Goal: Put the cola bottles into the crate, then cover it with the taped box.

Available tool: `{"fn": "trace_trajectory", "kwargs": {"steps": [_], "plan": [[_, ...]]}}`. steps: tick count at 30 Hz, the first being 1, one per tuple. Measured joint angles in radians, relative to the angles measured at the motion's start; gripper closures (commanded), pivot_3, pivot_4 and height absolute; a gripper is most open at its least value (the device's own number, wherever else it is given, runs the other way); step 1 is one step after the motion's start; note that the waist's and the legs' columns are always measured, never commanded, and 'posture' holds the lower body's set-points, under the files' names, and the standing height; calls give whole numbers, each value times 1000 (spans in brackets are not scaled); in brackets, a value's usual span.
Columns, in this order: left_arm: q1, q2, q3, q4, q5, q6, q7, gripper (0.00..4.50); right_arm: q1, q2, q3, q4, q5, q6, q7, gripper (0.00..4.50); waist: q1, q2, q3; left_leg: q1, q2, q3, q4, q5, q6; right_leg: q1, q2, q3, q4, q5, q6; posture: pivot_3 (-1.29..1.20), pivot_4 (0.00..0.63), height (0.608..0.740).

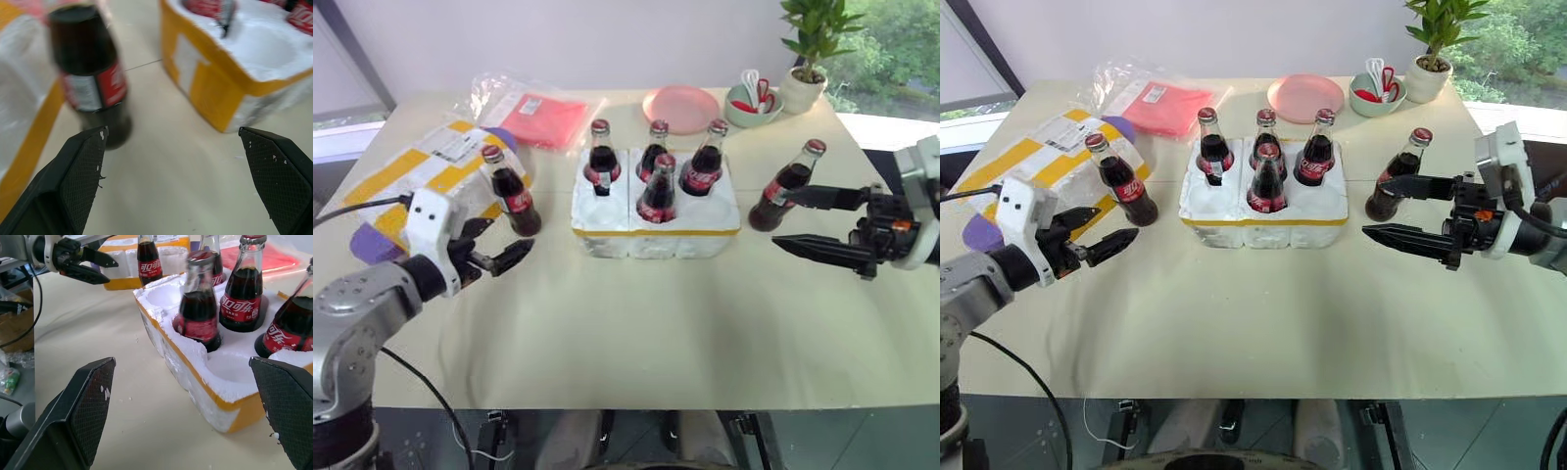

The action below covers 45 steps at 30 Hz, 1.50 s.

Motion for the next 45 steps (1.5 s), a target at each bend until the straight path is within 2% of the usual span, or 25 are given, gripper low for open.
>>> {"fn": "trace_trajectory", "kwargs": {"steps": [5, 14, 24, 27, 29, 35, 40, 45], "plan": [[-59, -41, -15, 148, 83, -121, 68, 43, -15, -9, 5, 4, 0, 2, 10, 0, -3, 0, 0, 0, -1, 0, 0, 0, 1, 0, 0, 0, -1, 1, 2, 0, 150, 740], [-245, -89, -202, 402, 173, -306, 37, 43, 11, -15, -45, -33, 24, 41, -2, 0, -6, 0, 0, 0, 0, 0, 0, 0, 0, -1, 0, 0, -1, 1, 2, 0, 150, 740], [-362, -117, -277, 669, 256, -454, -4, 43, 32, -14, -107, -65, 60, 75, -50, 0, -3, -1, 0, -1, -1, 1, 0, 0, 1, -1, -1, 0, -1, 2, 2, 0, 150, 740], [-386, -131, -303, 713, 270, -498, -36, 874, 37, -13, -115, -65, 62, 76, -57, 0, -4, -1, 0, -1, -1, 1, 0, 0, 1, -1, -1, 0, -1, 2, 3, 0, 150, 740], [-396, -131, -306, 729, 278, -522, -57, 1797, 43, -13, -122, -66, 64, 79, -64, 0, -5, -1, 0, -1, -1, 1, -1, 0, 1, -2, -1, 0, 0, 2, 3, 0, 150, 740], [-438, -107, -305, 755, 258, -459, -89, 1776, 60, -13, -136, -77, 78, 84, -78, 0, -5, -2, 0, -1, -1, 1, -1, 0, 1, -2, -1, 0, 0, 2, 3, 0, 150, 740], [-524, -60, -244, 684, 124, -298, -143, 1776, 72, -11, -137, -79, 78, 83, -87, 0, -5, -8, 4, -5, -1, 0, 0, 0, 0, -6, 0, 0, 1, 2, 3, 0, 150, 740], [-701, -22, -215, 564, -36, -168, -210, 1776, 87, -6, -137, -84, 77, 80, -95, 0, -6, -8, 4, -6, -2, 1, 0, 0, 0, -6, 0, -1, 1, 3, 5, 0, 150, 740]]}}
